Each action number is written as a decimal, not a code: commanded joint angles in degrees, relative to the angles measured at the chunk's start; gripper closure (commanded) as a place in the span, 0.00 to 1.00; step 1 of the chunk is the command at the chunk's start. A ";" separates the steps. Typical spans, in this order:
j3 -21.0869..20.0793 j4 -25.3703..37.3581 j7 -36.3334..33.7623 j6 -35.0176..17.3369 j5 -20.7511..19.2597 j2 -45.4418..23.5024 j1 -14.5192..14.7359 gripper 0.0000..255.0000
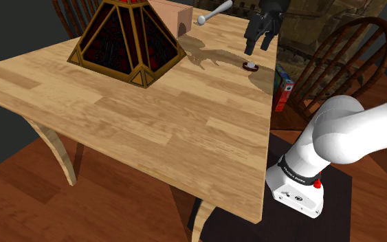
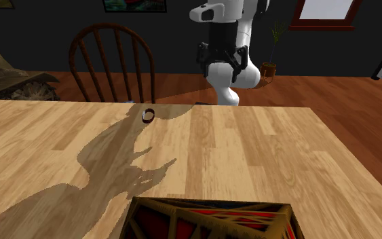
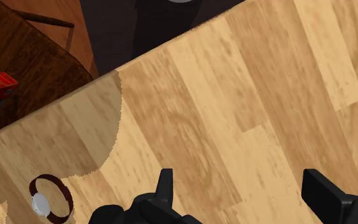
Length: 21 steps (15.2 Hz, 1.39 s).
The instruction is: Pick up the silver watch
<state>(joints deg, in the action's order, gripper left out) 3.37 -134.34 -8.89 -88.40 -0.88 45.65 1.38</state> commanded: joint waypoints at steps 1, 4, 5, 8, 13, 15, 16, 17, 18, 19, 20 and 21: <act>0.00 0.00 0.00 0.00 0.00 0.00 0.00 0.00; 4.44 -0.69 5.64 -1.28 -2.56 -1.08 -0.75 0.00; 5.92 -0.76 7.52 -1.75 -3.40 -1.63 -0.98 0.00; 10.37 -0.48 13.16 -3.32 -5.72 -3.87 -1.60 0.00; 17.84 1.58 22.57 -6.29 -8.74 -9.43 -2.05 0.00; 20.85 2.96 26.40 -7.55 -9.49 -12.28 -1.99 0.00; 22.36 3.76 28.35 -8.18 -9.74 -13.84 -1.89 0.00; 23.87 4.64 30.32 -8.81 -9.88 -15.48 -1.78 0.00; 25.38 5.60 32.32 -9.45 -9.92 -17.21 -1.63 0.00; 26.90 6.63 34.37 -10.07 -9.85 -19.04 -1.44 0.00; 28.43 7.74 36.45 -10.68 -9.65 -20.95 -1.22 0.00; 29.95 8.92 38.58 -11.28 -9.31 -22.98 -1.00 0.00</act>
<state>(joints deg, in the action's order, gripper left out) 31.38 -126.72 26.97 -98.74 -10.39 25.10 0.17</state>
